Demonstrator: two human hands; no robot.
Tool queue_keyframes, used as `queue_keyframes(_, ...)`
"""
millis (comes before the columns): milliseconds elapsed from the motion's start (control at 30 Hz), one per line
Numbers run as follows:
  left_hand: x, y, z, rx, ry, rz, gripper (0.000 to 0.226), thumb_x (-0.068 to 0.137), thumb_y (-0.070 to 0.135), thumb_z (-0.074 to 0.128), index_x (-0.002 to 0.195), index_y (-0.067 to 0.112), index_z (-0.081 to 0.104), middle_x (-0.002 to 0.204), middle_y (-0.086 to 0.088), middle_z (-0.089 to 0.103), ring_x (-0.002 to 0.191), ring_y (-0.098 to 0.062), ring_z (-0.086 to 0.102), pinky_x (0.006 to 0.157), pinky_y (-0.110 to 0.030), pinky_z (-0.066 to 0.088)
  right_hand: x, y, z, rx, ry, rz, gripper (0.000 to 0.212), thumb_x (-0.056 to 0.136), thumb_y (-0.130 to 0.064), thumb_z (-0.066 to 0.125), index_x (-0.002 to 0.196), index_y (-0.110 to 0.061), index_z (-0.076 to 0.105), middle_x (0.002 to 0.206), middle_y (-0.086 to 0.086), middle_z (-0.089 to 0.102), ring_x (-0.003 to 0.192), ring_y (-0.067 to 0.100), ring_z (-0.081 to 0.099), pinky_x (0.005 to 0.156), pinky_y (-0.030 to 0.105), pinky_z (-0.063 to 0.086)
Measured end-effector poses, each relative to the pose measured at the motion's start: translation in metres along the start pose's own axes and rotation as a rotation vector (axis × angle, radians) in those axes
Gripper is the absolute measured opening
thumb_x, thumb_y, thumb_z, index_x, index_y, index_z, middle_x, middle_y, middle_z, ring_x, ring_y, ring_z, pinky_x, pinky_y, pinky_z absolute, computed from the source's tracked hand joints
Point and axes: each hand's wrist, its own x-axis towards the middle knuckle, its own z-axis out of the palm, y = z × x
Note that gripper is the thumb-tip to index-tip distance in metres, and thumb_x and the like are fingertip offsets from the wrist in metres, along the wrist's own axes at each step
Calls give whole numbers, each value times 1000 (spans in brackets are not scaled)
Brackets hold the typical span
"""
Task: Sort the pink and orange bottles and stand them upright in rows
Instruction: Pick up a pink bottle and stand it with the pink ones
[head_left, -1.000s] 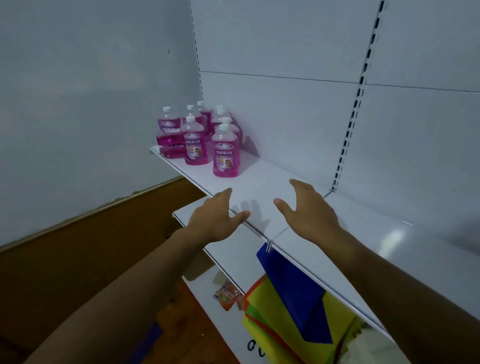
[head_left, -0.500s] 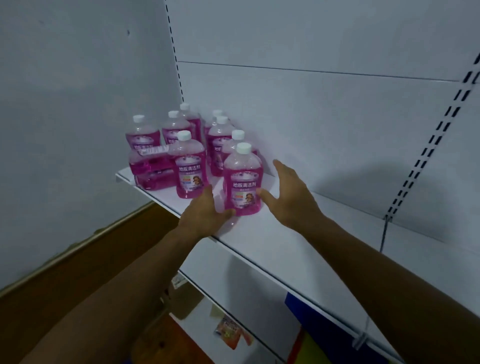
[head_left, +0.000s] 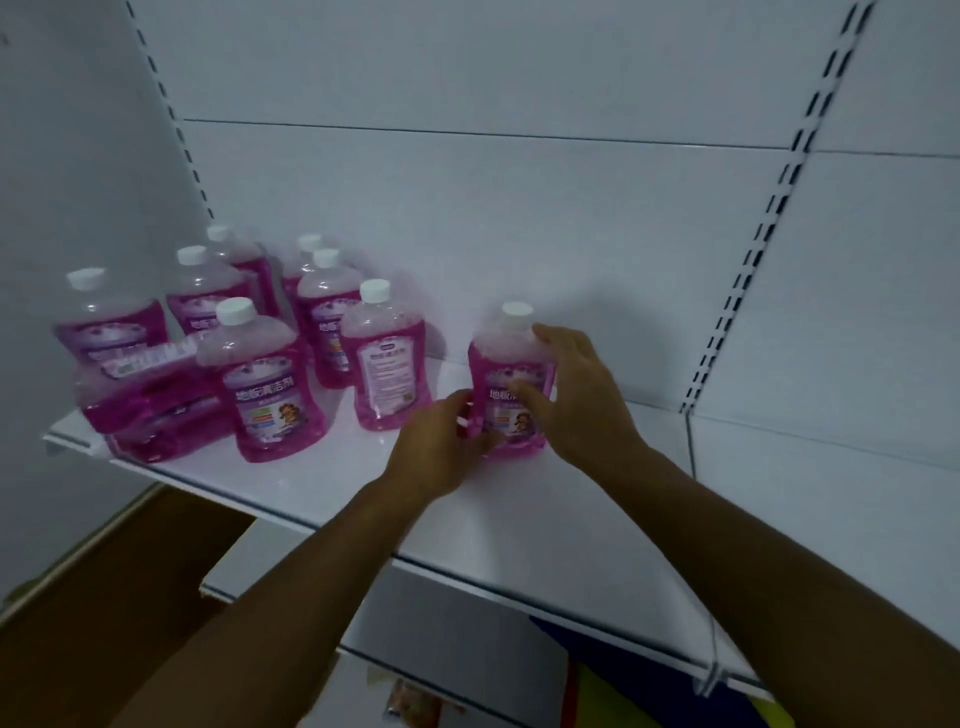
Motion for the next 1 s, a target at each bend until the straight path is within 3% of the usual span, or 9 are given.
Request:
queue_keyframes(100, 24, 25, 31, -9, -79, 86, 47, 84, 35, 73, 125, 17, 58, 110, 0, 70, 89, -18, 68, 85, -38, 56, 1, 28, -31, -70, 39, 91, 59, 86, -29, 71, 135, -11, 45, 132, 10, 49, 115, 26, 52, 95, 36, 45)
queue_keyframes(333, 69, 59, 85, 18, -167, 179, 44, 84, 37, 70, 123, 21, 60, 110, 0, 70, 91, -18, 66, 84, -34, 53, 11, 80, -71, -149, 121, 190, 55, 81, -22, 74, 130, -13, 48, 125, 9, 51, 108, 26, 56, 90, 36, 48)
queue_keyframes(533, 88, 55, 100, 152, -122, 204, 44, 85, 48, 64, 123, 26, 60, 109, -2, 71, 97, -27, 65, 86, -43, 53, 19, 94, -67, -168, 180, 237, 64, 83, -27, 72, 139, -17, 44, 134, 12, 38, 113, 29, 53, 93, 44, 51)
queue_keyframes(867, 89, 57, 108, 296, -70, 238, 42, 89, 47, 57, 127, 29, 54, 113, -1, 69, 107, -28, 61, 90, -39, 46, 22, 102, -68, -186, 203, 215, 62, 84, -28, 71, 138, -18, 42, 133, 8, 44, 116, 27, 52, 91, 42, 49)
queue_keyframes(1000, 66, 51, 100, 390, -113, 187, 65, 92, 54, 52, 146, 23, 35, 141, -2, 53, 130, -25, 46, 105, -39, 34, 19, 99, -71, -269, 117, 229, 72, 85, -28, 71, 145, -20, 33, 139, 10, 39, 121, 30, 49, 93, 43, 46)
